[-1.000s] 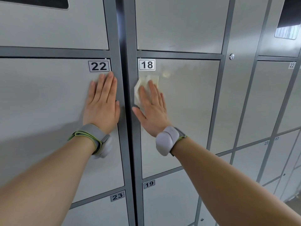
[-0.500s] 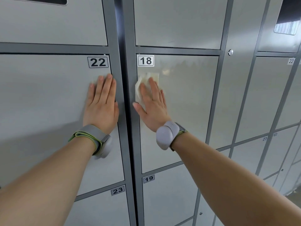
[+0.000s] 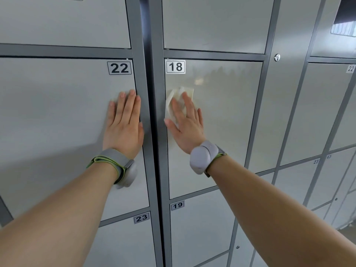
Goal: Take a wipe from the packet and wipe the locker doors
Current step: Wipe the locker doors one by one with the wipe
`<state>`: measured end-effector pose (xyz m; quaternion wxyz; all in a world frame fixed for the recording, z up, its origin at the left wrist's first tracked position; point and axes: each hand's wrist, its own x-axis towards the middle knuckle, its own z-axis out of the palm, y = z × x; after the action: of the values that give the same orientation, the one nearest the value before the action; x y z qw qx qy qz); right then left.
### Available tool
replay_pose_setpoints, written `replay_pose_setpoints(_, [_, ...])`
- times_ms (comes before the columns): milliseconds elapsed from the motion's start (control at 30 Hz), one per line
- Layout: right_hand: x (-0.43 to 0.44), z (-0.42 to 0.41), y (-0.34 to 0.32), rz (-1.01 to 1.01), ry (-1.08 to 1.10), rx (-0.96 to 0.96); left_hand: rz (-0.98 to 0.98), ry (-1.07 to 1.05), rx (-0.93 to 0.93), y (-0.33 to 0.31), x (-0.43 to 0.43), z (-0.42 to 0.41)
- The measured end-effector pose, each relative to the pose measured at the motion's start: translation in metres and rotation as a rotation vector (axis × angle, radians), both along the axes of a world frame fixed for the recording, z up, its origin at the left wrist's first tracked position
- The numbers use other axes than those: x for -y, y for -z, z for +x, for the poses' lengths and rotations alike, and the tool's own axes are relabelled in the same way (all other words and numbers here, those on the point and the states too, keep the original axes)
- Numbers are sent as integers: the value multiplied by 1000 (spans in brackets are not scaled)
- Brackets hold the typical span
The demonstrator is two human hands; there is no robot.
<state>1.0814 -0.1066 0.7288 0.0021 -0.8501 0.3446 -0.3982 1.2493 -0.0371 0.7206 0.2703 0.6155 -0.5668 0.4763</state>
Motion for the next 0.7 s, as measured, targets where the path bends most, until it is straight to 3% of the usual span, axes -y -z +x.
replay_pose_setpoints(333, [-7, -11, 55, 18, -3, -155, -4, -19, 11, 8, 0, 0])
replay_pose_setpoints(567, [-6, 5, 17, 11, -10, -7, -10, 5, -16, 11, 2, -1])
replay_pose_setpoints(700, [-7, 3, 35, -7, -26, -25, -23, 9, -2, 12, 3, 1])
